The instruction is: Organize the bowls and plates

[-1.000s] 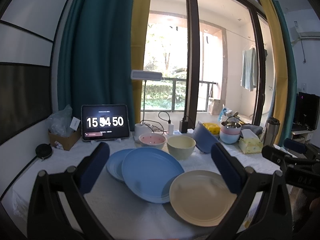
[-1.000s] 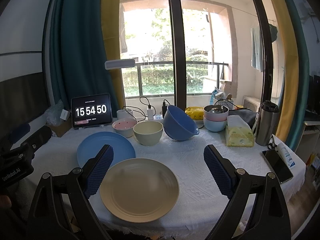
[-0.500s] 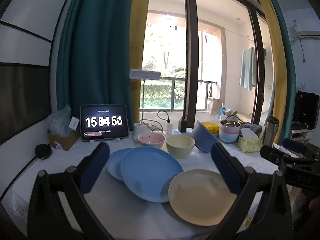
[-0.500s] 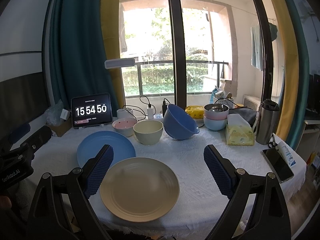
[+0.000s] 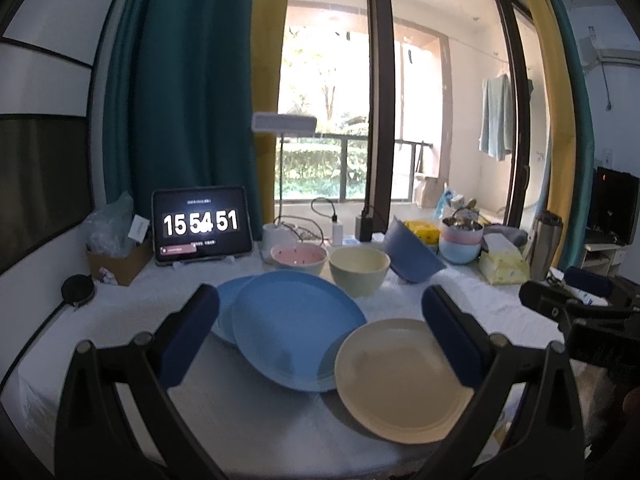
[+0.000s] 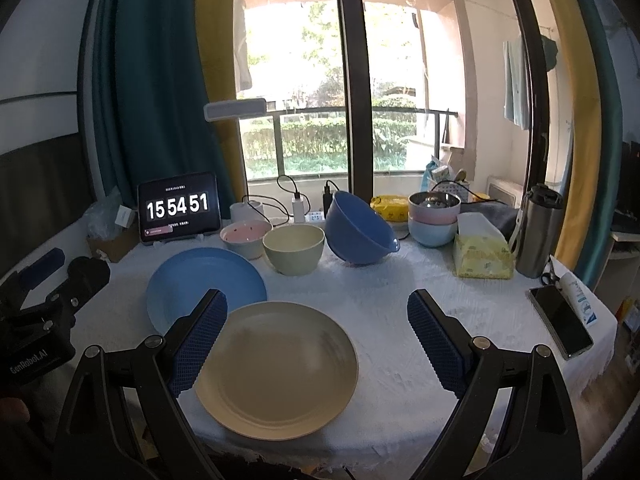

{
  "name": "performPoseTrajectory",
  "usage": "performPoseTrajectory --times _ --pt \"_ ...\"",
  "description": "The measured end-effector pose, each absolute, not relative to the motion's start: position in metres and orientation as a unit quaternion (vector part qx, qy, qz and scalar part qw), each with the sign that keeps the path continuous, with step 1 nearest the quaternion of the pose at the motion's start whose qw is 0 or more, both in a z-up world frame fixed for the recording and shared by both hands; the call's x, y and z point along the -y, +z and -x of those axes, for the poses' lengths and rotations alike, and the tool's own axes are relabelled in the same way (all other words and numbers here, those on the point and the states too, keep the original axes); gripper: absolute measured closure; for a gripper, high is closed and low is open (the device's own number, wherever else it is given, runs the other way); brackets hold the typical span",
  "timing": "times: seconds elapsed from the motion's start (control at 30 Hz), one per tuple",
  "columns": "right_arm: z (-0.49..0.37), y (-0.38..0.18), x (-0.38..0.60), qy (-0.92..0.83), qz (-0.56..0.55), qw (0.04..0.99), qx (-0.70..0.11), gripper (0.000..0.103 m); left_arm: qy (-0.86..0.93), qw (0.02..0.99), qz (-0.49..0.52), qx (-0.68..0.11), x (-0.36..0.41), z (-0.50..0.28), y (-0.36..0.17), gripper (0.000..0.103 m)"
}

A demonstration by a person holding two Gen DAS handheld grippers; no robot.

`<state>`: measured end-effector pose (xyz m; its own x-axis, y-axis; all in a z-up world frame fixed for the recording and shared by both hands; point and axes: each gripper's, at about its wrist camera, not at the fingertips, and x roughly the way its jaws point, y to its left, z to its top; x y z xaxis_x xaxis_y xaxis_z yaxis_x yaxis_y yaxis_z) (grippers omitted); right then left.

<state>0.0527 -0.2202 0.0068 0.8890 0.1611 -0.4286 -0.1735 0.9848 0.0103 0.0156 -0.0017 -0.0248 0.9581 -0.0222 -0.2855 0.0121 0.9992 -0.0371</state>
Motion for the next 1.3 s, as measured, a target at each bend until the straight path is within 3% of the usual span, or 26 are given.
performPoseTrajectory --times 0.47,0.7,0.77,0.9,0.97,1.3 --pt "-0.098 -0.045 0.232 0.080 -0.001 0.952 -0.295 0.009 -0.010 0.975 -0.010 -0.222 0.023 -0.063 -0.074 0.002" --pt "-0.115 -0.067 0.235 0.079 -0.005 0.942 -0.327 0.017 -0.017 0.964 -0.017 -0.267 0.029 -0.085 -0.095 0.003" --pt "-0.121 -0.074 0.236 0.081 -0.006 0.937 -0.339 0.023 -0.018 0.960 -0.021 -0.278 0.031 -0.089 -0.099 0.014" --pt "-0.130 -0.083 0.237 0.085 -0.007 0.931 -0.355 0.029 -0.015 0.951 -0.026 -0.306 0.035 -0.102 -0.111 0.022" --pt "-0.135 -0.088 0.238 0.087 -0.010 0.927 -0.365 0.035 -0.014 0.947 -0.028 -0.319 0.036 -0.107 -0.116 0.030" --pt "-0.155 -0.119 0.242 0.095 -0.016 0.909 -0.405 0.063 -0.007 0.923 -0.035 -0.384 0.044 -0.131 -0.146 0.053"
